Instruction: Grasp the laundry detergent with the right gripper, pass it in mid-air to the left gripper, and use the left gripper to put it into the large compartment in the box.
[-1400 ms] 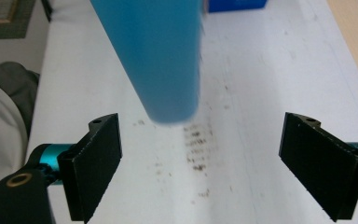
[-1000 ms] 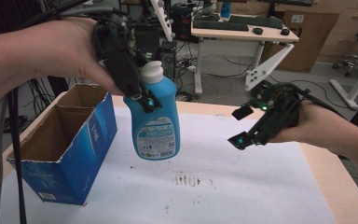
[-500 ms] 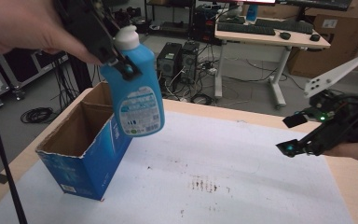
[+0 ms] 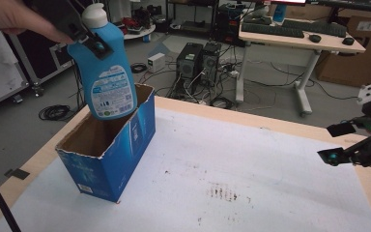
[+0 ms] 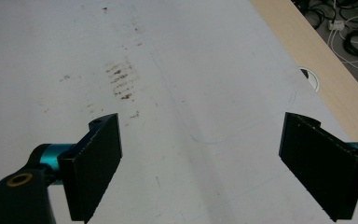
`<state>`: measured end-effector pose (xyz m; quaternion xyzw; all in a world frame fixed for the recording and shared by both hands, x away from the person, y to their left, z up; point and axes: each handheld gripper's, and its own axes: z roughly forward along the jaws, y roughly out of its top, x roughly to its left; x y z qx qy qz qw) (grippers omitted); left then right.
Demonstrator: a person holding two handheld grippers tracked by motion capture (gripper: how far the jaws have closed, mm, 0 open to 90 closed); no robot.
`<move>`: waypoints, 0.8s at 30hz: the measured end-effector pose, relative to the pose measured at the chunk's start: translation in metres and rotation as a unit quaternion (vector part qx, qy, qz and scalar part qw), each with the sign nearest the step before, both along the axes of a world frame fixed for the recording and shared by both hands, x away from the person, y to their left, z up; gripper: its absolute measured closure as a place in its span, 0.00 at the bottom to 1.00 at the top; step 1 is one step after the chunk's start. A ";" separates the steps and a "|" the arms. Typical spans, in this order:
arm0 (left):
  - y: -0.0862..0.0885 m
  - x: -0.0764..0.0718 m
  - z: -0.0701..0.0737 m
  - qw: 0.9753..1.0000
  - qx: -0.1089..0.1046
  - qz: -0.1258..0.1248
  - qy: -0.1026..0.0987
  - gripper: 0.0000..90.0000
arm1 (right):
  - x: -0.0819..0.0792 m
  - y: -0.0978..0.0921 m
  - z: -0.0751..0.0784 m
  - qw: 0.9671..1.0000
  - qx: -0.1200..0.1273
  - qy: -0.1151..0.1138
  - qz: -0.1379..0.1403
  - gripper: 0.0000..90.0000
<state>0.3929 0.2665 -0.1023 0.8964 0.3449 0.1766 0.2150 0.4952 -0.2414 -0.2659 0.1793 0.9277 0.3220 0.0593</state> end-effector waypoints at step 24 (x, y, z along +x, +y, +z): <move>0.020 0.009 -0.057 0.998 0.015 0.046 0.044 0.43 | 0.002 -0.013 0.001 1.000 0.007 0.002 -0.015 0.14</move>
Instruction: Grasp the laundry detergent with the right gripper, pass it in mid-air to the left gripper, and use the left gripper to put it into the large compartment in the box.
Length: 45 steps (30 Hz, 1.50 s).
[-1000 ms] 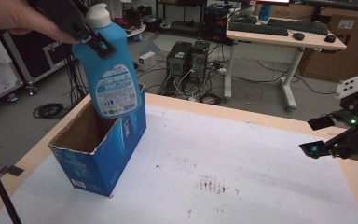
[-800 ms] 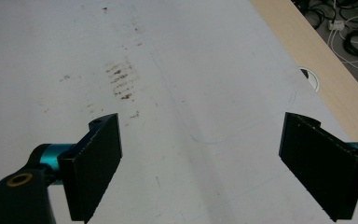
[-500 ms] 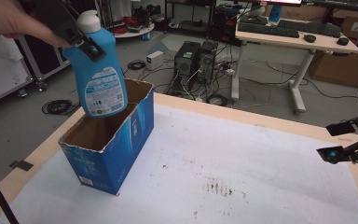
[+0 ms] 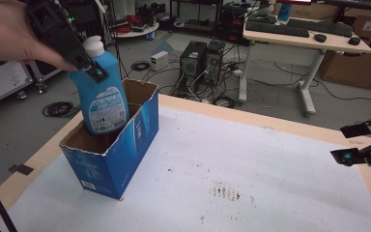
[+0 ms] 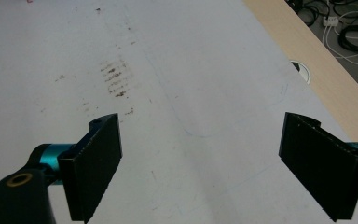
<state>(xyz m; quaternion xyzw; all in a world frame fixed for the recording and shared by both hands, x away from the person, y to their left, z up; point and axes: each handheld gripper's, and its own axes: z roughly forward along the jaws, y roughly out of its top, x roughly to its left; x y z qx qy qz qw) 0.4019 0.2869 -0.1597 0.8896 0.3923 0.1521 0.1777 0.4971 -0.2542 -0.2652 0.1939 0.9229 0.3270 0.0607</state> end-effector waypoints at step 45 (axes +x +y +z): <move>0.000 0.011 -0.122 0.998 0.022 -0.004 0.055 0.42 | 0.001 -0.003 -0.008 1.000 -0.009 0.012 -0.009 0.14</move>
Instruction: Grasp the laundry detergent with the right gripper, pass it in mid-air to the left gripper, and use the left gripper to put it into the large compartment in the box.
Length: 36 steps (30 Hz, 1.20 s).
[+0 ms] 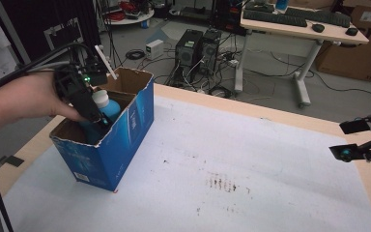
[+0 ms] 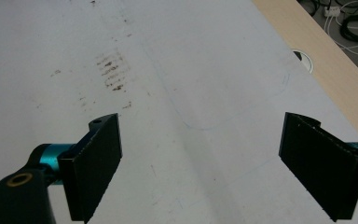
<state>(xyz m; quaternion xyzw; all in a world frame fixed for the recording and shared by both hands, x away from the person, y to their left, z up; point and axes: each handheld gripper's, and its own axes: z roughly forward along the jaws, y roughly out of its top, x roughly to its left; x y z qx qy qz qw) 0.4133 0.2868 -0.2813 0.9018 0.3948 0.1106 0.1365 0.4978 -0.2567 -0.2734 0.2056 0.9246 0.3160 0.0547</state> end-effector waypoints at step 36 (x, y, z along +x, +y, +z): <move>0.001 0.003 -0.001 1.000 0.001 -0.001 0.010 0.42 | -0.002 0.002 -0.002 1.000 -0.003 0.001 0.000 0.14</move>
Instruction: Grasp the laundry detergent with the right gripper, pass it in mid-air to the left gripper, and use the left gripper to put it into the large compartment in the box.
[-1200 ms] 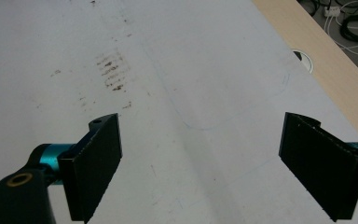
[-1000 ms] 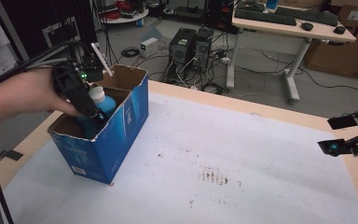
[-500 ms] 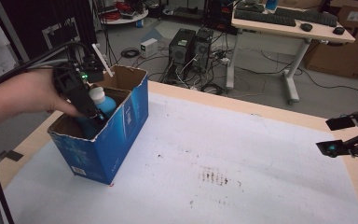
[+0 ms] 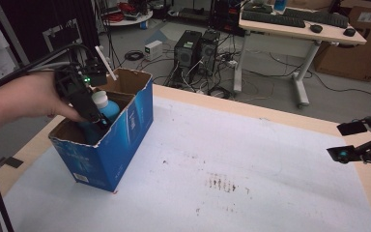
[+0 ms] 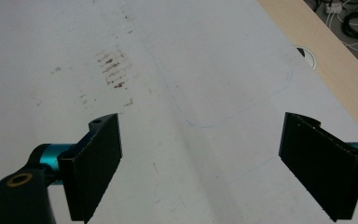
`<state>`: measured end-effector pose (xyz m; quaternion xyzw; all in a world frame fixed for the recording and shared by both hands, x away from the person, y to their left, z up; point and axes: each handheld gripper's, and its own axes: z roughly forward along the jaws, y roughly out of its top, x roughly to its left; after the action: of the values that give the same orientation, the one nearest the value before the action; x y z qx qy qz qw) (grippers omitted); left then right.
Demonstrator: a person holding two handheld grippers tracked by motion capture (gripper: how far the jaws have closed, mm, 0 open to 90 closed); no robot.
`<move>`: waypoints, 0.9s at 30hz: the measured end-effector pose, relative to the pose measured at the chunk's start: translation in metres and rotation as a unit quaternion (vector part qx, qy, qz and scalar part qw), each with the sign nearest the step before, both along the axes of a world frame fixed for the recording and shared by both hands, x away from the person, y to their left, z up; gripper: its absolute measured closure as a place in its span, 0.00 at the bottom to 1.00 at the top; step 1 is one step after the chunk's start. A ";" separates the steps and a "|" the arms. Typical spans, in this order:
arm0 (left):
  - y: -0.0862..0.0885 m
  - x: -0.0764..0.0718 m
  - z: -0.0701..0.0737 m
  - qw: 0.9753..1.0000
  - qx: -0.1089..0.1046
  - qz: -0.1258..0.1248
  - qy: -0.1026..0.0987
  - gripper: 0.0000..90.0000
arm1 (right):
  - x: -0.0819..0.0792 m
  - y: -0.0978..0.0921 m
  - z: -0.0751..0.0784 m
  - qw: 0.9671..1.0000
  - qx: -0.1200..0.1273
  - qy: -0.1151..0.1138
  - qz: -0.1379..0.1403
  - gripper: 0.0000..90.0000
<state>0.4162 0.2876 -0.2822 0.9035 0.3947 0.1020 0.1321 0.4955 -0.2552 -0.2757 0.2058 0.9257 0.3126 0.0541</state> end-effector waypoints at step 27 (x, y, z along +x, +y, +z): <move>-0.001 0.001 0.000 1.000 0.004 0.001 0.005 0.42 | -0.001 -0.002 -0.003 1.000 -0.003 0.005 -0.001 0.14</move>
<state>0.4173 0.2869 -0.2819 0.9042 0.3957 0.0990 0.1268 0.4943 -0.2571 -0.2785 0.2084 0.9267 0.3086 0.0500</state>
